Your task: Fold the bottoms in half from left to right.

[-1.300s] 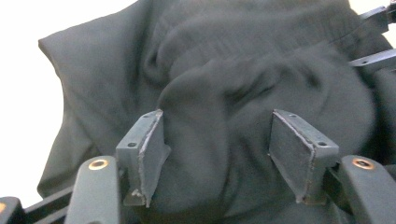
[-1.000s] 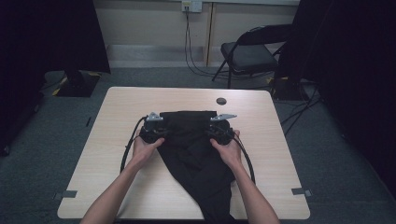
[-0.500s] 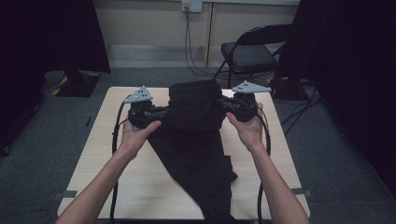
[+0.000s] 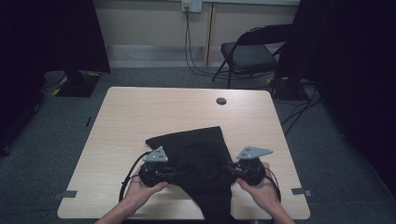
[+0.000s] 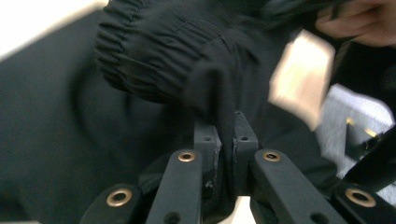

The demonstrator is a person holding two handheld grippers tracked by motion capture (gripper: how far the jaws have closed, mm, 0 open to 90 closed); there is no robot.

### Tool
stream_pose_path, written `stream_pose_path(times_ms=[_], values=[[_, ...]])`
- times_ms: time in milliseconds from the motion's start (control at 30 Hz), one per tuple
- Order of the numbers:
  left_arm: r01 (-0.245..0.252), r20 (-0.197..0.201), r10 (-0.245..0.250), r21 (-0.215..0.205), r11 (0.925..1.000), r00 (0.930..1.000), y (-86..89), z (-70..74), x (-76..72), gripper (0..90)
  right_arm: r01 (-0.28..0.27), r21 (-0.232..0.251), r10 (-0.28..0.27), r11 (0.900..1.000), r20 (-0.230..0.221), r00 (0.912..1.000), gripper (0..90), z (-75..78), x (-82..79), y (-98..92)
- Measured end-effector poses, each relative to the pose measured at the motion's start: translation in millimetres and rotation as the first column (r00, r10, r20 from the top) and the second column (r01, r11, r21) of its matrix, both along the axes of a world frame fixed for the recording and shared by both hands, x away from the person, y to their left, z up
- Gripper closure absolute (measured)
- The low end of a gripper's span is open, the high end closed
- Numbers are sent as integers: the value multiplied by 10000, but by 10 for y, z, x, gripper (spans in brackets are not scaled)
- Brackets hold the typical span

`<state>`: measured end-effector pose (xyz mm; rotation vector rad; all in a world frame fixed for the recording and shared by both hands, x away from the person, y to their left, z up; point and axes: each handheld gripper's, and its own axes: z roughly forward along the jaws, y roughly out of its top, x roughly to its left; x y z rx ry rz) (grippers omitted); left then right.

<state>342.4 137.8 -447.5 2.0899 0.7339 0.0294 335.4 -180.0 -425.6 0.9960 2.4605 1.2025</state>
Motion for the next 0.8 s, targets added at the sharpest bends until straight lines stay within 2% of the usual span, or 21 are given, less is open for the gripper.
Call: stream_pose_path(times_ms=[33,100,133,167,200,233,267,333,367,400,500,533,567,600,633,667,733,800], values=[[4,-118,1,430,9991,9999,-19,-118,72,849,-109,-139,106,9998,-202,9997,808,-86,-13,25],[-243,-377,278,907,9956,9989,-41,-263,209,844,-229,-586,196,9980,-573,9982,808,-329,-5,115],[-510,-112,523,981,9939,9986,-33,-298,332,843,-145,-724,89,9973,-767,9970,809,-470,75,166],[-510,-112,523,981,9939,9986,-33,-298,332,843,-145,-724,89,9973,-767,9970,809,-470,75,166],[-733,117,724,1109,9911,9973,-22,-300,433,842,-127,-1017,63,9947,-629,9980,811,-525,189,206],[-883,124,875,1154,9894,9961,-15,-308,499,842,-127,-1017,63,9947,-629,9980,811,-525,189,206],[-1276,233,1257,1202,9845,9918,1,-351,631,841,-14,-1051,-53,9945,-628,9980,813,-546,246,221],[-1558,278,1535,1318,9790,9878,7,-414,774,830,366,-1033,-416,9940,-463,9981,815,-580,446,289],[-1878,428,1842,1067,9764,9820,29,-456,893,824,520,-1145,-564,9921,-357,9978,815,-580,515,325],[-2252,381,2228,828,9708,9741,45,-476,981,823,794,-1300,-822,9883,-167,9965,816,-581,635,381],[-2853,411,2830,658,9562,9582,62,-490,1210,809,1268,-1435,-1264,9815,118,9919,817,-593,933,467],[-3084,451,3059,668,9489,9510,62,-492,1254,792,1414,-1455,-1400,9792,204,9899,817,-599,1027,482],[-3053,362,3034,713,9496,9522,59,-489,1293,776,1540,-1451,-1521,9774,245,9881,816,-601,1116,490],[-3120,355,3101,782,9469,9500,49,-472,1331,760,1710,-1522,-1680,9735,322,9853,816,-601,1190,499],[-3291,363,3272,775,9411,9443,48,-464,1340,702,1811,-1712,-1751,9684,497,9833,812,-597,1266,517],[-3269,366,3249,791,9417,9450,59,-450,1343,679,1845,-1730,-1790,9675,471,9827,808,-592,1300,524],[-3189,216,3182,565,9461,9478,91,-436,1322,651,1882,-1466,-1875,9711,185,9821,757,-574,1345,503],[-3061,163,3057,552,9504,9520,140,-413,1264,599,1856,-1141,-1867,9760,9,9824,620,-531,1301,453]])
